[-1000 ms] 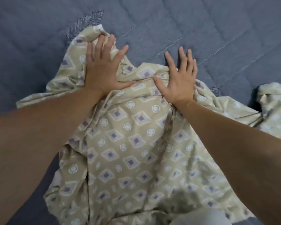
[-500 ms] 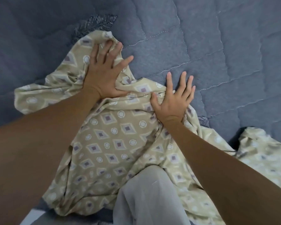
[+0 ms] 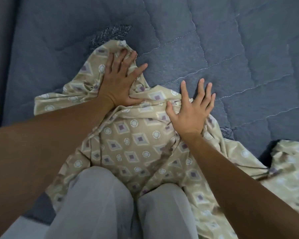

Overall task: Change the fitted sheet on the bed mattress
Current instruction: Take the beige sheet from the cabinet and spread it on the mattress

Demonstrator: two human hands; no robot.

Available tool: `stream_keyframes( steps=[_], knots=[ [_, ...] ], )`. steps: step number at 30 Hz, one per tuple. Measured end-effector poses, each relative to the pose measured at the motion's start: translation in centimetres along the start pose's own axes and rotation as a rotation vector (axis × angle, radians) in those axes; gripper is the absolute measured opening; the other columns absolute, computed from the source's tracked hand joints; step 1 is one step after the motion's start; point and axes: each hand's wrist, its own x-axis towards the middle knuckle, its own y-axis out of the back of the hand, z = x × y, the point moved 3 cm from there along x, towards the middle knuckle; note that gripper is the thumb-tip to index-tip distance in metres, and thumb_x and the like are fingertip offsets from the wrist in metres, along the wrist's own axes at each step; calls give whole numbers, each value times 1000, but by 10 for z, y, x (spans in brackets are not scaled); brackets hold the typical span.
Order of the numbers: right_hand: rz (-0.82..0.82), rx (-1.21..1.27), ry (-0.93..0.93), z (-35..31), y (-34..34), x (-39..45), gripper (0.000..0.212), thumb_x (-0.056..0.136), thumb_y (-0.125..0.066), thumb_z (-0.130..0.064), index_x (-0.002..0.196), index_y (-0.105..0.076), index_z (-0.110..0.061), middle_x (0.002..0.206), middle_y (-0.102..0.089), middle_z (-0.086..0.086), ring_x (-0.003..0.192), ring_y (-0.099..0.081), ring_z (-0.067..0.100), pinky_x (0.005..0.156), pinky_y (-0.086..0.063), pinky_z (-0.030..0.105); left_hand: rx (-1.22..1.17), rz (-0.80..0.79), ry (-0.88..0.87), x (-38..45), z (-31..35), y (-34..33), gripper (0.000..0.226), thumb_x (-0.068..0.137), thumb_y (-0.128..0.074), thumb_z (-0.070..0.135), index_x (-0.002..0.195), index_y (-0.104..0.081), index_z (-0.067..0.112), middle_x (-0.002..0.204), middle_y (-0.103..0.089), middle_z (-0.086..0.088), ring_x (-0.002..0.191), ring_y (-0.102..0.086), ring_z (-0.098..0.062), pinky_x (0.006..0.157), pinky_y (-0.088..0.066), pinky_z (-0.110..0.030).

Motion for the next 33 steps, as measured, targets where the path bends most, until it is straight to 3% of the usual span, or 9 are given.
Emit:
stream_keyframes(
  steps=[8, 11, 13, 16, 21, 24, 27, 30, 33],
  knots=[
    [-51, 51, 91, -12, 26, -15, 36, 99, -57, -47, 101, -61, -12, 139, -53, 20, 130, -46, 42, 111, -37, 57, -21, -91, -2, -11, 14, 27, 94, 86, -48, 85, 149, -48, 14, 169, -23, -21, 154, -21, -47, 124, -14, -66],
    [-240, 157, 146, -24, 49, -22, 33, 84, -67, -41, 98, -68, -11, 127, -55, 12, 113, -48, 39, 89, -47, 52, 81, -100, -161, -26, 34, 55, 67, 92, -58, 60, 128, -60, 4, 159, -42, -24, 153, -27, -43, 126, -19, -59],
    [-468, 189, 147, -36, 63, -32, 35, 83, -72, -49, 92, -73, -16, 132, -58, 4, 118, -48, 36, 99, -46, 47, 76, -59, -307, -44, 45, 70, 52, 88, -63, 45, 117, -67, 2, 142, -58, -23, 149, -36, -40, 127, -20, -54],
    [-743, 111, 150, -43, 77, -43, 58, 82, -66, -78, 70, -67, -21, 115, -71, -3, 109, -62, 28, 94, -48, 36, -157, -76, -423, -69, 47, 79, 34, 80, -71, 42, 82, -68, 9, 91, -65, -15, 98, -63, -37, 95, -46, -45],
    [-1010, 325, -34, -52, 105, -53, 78, 74, -60, -92, 55, -64, -16, 61, -65, -1, 74, -66, 22, 67, -49, 35, -388, -378, -151, -90, 37, 93, 75, 96, -39, 80, 55, -48, 19, 52, -48, 3, 52, -48, -17, 63, -46, -40],
    [-1007, 483, -134, -52, 105, -52, 70, 91, -51, -80, 72, -67, -16, 75, -71, 1, 81, -67, 23, 78, -48, 35, -399, -579, -23, -93, 32, 90, 75, 82, -41, 93, 76, -55, 20, 71, -60, 2, 70, -60, -20, 72, -48, -39],
    [-961, 390, -62, -50, 93, -51, 37, 91, -76, -53, 97, -58, -22, 89, -64, -5, 92, -60, 23, 78, -44, 35, -223, -867, -55, -94, 38, 84, 101, 59, -48, 104, 125, -53, 29, 120, -65, 1, 107, -62, -22, 94, -51, -42],
    [-1078, 295, 50, -61, 86, -61, 64, 81, -87, -49, 133, -59, -26, 130, -66, 0, 118, -61, 26, 100, -48, 37, -39, -1053, -110, -94, 48, 78, 110, 68, -62, 94, 154, -41, 29, 150, -52, 0, 133, -53, -27, 106, -45, -41],
    [-1047, 184, 162, -68, 83, -70, 56, 77, -89, -49, 120, -60, -27, 134, -57, 2, 126, -52, 26, 101, -45, 37, -41, -951, -161, -96, 59, 79, 97, 70, -71, 86, 143, -56, 24, 123, -63, 6, 114, -59, -23, 91, -46, -37]
  ],
)
